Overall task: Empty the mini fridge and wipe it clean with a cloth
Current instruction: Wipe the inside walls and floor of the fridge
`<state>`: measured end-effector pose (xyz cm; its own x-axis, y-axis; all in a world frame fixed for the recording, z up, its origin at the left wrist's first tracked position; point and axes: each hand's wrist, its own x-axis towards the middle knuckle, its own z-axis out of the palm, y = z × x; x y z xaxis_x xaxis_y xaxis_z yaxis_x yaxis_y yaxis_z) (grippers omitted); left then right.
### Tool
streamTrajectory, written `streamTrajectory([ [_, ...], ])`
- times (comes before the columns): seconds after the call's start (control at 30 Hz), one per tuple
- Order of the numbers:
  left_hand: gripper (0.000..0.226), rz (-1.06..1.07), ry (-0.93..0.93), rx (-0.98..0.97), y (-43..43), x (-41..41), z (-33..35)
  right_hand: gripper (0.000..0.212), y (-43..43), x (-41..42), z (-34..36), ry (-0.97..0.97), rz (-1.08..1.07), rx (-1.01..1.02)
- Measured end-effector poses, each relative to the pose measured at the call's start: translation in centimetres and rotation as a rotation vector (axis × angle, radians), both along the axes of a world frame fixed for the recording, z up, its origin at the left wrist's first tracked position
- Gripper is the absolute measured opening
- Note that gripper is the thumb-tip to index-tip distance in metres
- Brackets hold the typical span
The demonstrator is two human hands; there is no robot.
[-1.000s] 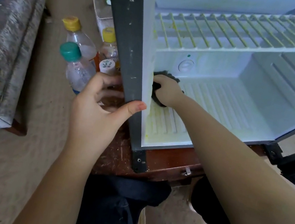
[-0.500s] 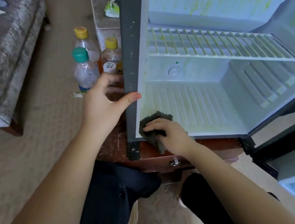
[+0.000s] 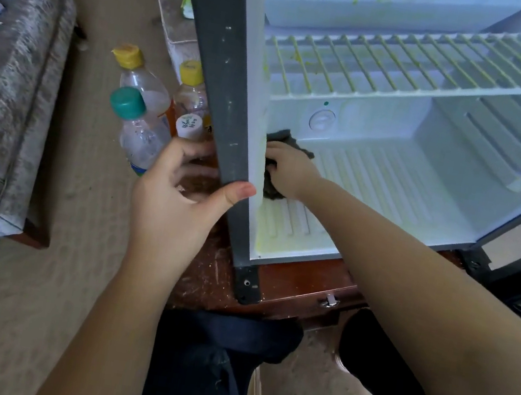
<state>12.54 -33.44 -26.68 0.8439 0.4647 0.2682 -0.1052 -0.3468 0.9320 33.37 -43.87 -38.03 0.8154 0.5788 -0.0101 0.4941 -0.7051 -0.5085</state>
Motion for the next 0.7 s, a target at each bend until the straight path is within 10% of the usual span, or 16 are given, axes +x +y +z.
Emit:
streamTrajectory([
  [0.7,0.035,0.012,-0.047,0.036,-0.3,-0.1,-1.0,0.028,-6.4,-14.8,1.6,-0.091,-0.034,0.066],
])
